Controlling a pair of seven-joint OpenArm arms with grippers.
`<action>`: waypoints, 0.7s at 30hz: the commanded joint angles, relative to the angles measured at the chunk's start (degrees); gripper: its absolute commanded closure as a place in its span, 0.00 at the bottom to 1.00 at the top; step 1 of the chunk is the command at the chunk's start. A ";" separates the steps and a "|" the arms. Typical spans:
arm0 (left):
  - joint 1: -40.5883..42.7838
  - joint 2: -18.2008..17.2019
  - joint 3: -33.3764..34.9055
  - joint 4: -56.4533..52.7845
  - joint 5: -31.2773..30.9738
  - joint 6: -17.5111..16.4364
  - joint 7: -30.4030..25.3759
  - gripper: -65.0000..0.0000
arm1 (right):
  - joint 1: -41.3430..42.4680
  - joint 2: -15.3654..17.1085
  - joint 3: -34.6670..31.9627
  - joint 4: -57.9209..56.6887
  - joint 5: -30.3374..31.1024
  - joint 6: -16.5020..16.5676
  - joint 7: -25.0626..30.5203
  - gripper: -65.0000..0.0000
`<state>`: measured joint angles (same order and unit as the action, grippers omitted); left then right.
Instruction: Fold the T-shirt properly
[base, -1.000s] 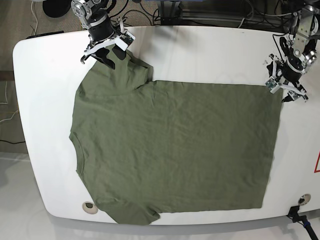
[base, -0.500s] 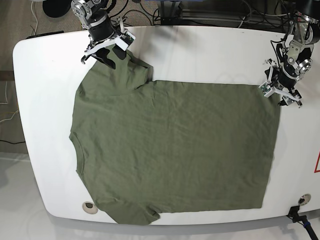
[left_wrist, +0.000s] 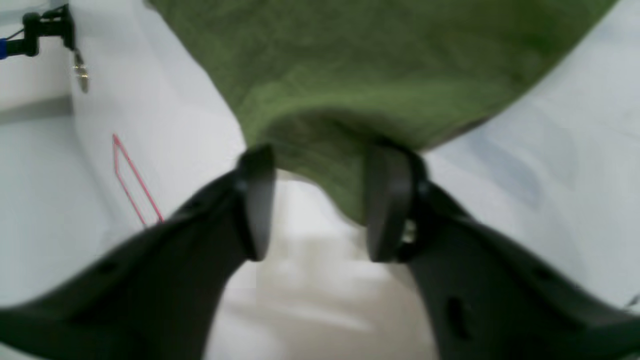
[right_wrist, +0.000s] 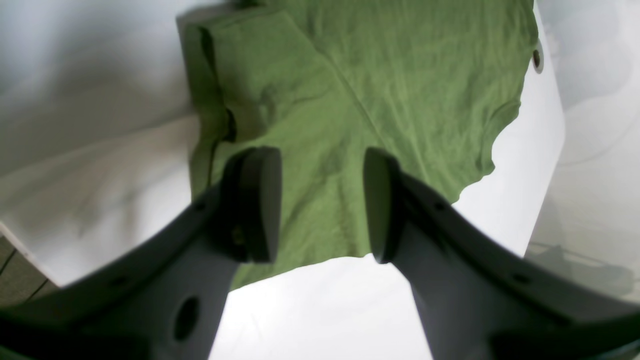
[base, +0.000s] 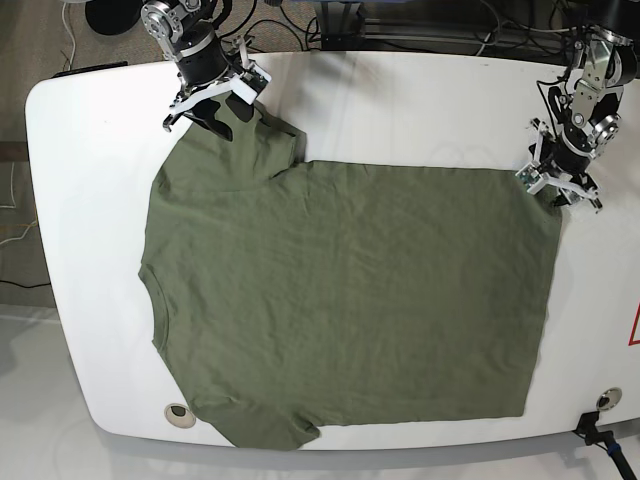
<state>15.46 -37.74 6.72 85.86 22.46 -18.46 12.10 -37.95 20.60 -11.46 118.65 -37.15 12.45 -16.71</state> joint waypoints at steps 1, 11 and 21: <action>0.05 -1.00 0.04 0.64 -0.10 -0.76 0.60 0.74 | -0.28 0.40 0.20 0.89 0.09 -0.90 0.88 0.59; 1.37 3.32 0.88 0.86 -0.44 -0.93 0.25 1.00 | 1.16 -1.30 -0.10 -3.18 0.53 0.17 -0.04 0.60; 1.20 6.04 -0.87 0.95 -0.17 -1.10 0.08 1.00 | 1.25 -2.80 0.08 -3.62 0.18 0.34 0.14 0.60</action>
<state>16.45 -31.11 5.82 86.67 22.52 -18.44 11.07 -36.25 17.47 -11.33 113.95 -36.88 13.15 -16.95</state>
